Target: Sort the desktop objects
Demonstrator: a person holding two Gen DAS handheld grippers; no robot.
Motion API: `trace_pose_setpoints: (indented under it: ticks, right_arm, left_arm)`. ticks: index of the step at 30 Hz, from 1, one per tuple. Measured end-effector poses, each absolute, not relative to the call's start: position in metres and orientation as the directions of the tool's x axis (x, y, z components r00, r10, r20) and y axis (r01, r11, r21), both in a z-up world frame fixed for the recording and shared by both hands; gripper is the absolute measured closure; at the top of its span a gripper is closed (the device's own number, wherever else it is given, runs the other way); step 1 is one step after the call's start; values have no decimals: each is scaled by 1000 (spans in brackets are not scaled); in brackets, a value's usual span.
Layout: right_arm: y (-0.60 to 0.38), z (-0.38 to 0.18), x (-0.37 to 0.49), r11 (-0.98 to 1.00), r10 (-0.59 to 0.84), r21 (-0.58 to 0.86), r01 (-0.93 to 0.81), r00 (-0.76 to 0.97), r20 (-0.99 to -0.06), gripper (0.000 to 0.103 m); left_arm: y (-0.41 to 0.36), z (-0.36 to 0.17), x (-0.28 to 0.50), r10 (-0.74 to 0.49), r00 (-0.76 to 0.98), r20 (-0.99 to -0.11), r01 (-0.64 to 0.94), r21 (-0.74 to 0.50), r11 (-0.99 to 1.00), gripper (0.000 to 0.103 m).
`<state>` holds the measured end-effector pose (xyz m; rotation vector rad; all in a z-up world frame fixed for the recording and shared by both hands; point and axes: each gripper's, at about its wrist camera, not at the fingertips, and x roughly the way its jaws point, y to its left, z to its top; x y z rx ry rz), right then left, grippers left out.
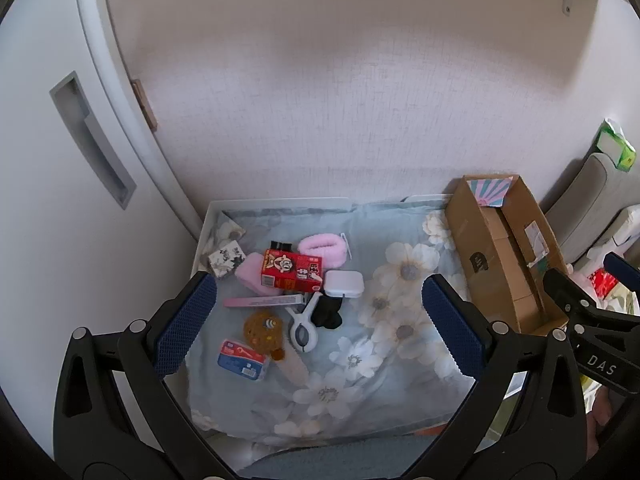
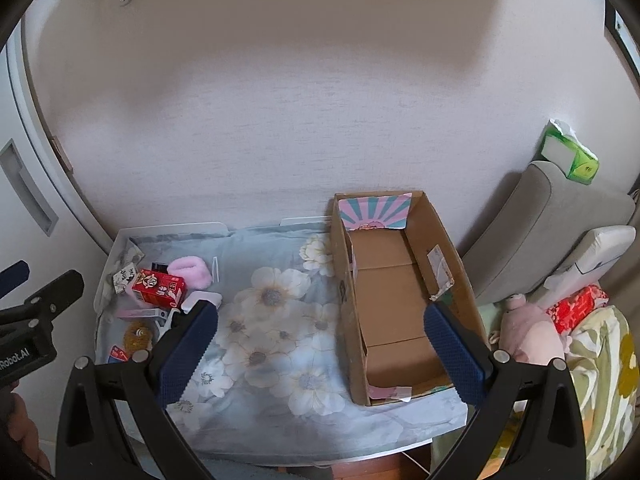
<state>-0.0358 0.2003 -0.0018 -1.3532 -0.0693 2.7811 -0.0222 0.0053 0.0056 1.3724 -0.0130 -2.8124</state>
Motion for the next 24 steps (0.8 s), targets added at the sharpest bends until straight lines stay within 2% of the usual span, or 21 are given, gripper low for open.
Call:
trace_pose_setpoints:
  ticks: [24]
  right_arm:
    - [201,-1,-31,-1000,27,-27,-9,-612,-790,1]
  left_arm:
    - [1,7,-17,-11,-606,-795,10,6,-1000,1]
